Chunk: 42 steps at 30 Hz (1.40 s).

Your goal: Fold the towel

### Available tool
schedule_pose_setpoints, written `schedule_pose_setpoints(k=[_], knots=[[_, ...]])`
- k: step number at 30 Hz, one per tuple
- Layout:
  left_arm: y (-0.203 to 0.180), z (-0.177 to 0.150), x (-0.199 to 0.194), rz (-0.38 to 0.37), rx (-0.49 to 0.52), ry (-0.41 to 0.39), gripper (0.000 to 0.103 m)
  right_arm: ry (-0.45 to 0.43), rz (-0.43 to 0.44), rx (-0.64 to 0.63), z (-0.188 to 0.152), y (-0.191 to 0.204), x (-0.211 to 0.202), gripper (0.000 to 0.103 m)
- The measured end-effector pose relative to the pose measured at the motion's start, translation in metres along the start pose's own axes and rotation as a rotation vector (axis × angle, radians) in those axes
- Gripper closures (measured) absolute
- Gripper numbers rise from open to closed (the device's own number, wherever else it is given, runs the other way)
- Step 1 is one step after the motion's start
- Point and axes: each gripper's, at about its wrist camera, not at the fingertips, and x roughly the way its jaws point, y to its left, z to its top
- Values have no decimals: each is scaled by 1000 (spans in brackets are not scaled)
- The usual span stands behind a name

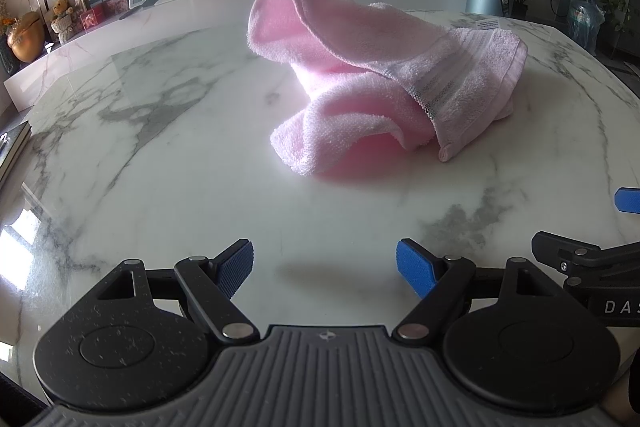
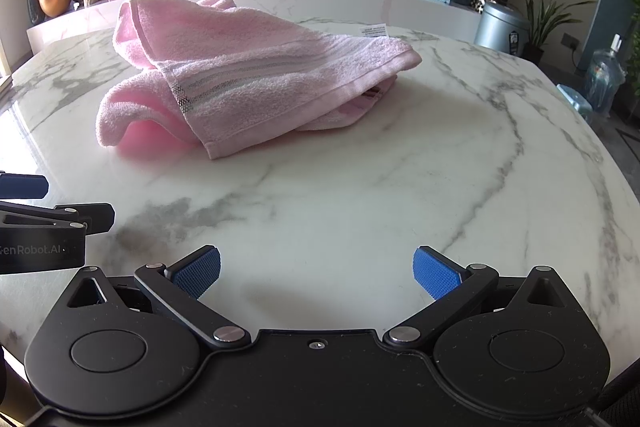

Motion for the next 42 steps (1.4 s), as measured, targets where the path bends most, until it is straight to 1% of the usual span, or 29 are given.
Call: schedule_pose_setpoints(k=[42], knots=[[-5,5,1,-3,-3,20,25,6,2,-3,0,1,1,0]])
